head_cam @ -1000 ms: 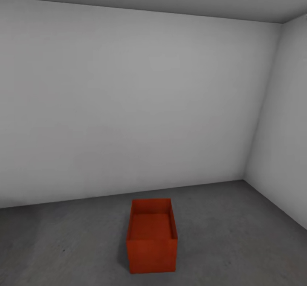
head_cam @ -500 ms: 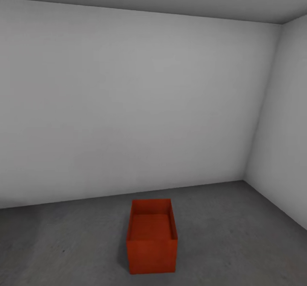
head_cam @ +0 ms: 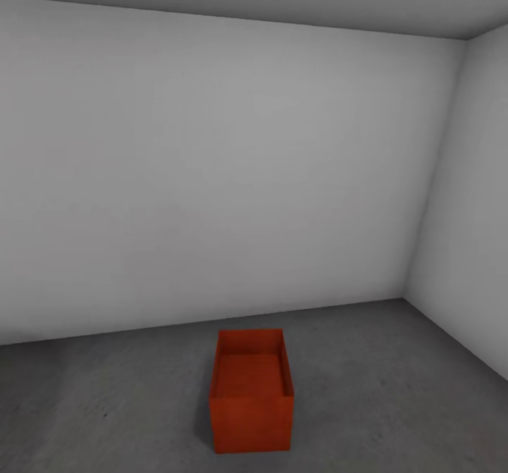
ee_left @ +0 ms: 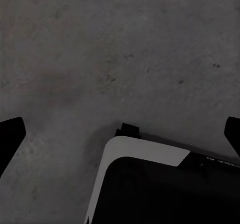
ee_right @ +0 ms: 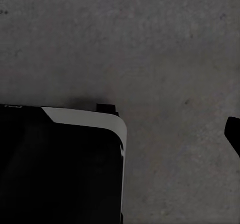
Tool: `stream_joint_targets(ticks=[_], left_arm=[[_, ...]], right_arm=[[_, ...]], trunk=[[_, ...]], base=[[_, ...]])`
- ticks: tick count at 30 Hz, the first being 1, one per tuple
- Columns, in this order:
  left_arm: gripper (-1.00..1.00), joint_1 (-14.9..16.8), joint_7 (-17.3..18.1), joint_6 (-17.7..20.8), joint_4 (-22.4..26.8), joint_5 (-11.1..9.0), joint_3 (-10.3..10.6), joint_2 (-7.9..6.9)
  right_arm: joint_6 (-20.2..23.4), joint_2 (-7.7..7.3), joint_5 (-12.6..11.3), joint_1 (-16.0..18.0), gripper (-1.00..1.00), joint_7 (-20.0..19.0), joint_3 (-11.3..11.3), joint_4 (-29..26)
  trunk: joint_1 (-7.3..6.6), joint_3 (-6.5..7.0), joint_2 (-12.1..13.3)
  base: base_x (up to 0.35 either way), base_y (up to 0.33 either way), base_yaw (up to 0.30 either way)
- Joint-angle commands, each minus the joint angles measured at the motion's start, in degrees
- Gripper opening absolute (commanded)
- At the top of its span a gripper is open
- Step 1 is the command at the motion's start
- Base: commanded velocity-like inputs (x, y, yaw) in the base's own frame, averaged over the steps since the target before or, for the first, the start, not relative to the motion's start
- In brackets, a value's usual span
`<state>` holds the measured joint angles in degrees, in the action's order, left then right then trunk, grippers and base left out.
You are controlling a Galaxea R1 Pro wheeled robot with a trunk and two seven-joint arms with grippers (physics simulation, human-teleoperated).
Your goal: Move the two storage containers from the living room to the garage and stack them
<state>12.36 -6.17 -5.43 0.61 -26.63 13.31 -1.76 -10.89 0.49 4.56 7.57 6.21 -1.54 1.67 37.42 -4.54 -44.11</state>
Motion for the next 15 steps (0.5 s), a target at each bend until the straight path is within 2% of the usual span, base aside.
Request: stream_joint_targets(ticks=[1,15], left_arm=[[1.0,0.03,-0.16,-0.11,0.01,-0.43,0.49,0.0],[1.0,0.03,0.19,-0.09,0.08,-0.65,0.21,0.25]], right_arm=[[-0.21,0.03,0.5,0.08,1.0,0.38,-0.13,0.18],[-0.04,-0.04,-0.33,0.08,1.0,0.65,0.15,0.18]], trunk=[[0.01,-0.09,-0.07],[0.01,-0.09,-0.07]], base=[[0.0,0.0,0.0],[0.0,0.0,0.0]])
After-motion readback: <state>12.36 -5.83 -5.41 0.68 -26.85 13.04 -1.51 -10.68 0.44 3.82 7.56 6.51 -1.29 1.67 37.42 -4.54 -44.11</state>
